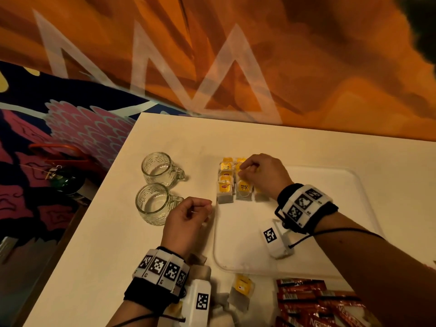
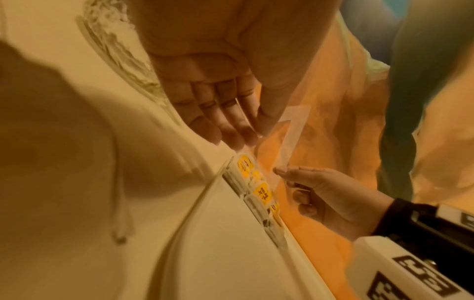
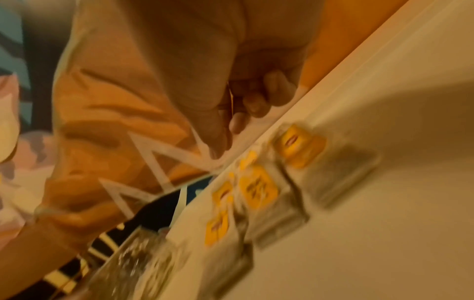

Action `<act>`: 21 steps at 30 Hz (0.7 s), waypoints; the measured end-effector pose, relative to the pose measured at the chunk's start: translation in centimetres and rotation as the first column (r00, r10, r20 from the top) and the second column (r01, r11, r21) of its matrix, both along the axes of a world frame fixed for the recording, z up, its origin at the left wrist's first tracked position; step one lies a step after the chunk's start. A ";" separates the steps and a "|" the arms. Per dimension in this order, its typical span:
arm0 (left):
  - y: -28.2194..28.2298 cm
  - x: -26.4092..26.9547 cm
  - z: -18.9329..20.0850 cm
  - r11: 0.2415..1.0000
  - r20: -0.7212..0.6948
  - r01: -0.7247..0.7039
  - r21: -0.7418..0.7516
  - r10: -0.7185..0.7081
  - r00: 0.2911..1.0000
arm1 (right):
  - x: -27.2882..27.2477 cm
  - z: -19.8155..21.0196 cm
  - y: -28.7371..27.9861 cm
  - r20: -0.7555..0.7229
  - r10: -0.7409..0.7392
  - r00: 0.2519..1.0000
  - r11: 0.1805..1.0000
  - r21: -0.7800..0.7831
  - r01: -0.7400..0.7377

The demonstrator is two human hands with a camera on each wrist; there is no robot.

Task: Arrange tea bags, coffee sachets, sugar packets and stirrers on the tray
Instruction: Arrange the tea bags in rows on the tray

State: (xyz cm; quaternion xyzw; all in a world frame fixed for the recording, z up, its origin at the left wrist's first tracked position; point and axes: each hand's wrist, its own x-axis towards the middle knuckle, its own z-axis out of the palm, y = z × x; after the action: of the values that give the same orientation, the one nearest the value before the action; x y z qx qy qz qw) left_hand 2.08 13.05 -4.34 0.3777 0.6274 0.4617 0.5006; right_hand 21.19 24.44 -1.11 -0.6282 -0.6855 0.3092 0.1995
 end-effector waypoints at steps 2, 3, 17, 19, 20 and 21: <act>0.1 0.3 0.0 1.000 0.007 -0.004 -0.005 0.004 1.000 | 1.5 0.5 0.2 -0.036 -0.014 0.999 1.000 -0.006 0.014; 0.1 0.4 0.1 1.000 0.008 -0.005 -0.005 0.005 1.000 | 2.1 0.7 0.1 -0.046 -0.013 0.999 1.000 -0.014 0.012; -4.9 -2.2 4.3 0.982 -0.373 0.160 0.098 -0.113 0.921 | 4.1 1.6 -12.1 -0.155 0.220 0.963 0.963 -0.122 -0.239; -6.9 -2.3 4.3 0.977 -0.453 0.212 0.038 -0.172 0.875 | 3.5 1.1 -14.0 -0.124 0.296 0.947 0.939 -0.141 -0.312; -7.8 -2.3 4.2 0.969 -0.485 0.247 -0.002 -0.217 0.847 | 3.3 0.9 -14.7 -0.094 0.341 0.935 0.923 -0.154 -0.352; -8.9 -2.2 4.0 0.958 -0.505 0.283 -0.047 -0.267 0.820 | 3.0 0.5 -15.5 -0.051 0.393 0.918 0.903 -0.166 -0.396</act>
State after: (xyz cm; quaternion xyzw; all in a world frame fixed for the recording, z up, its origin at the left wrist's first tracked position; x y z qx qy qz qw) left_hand -0.08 4.18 -0.29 0.5795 0.6687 0.2784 0.3736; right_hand 24.21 8.98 -0.62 -0.4890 -0.7673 0.4065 0.0834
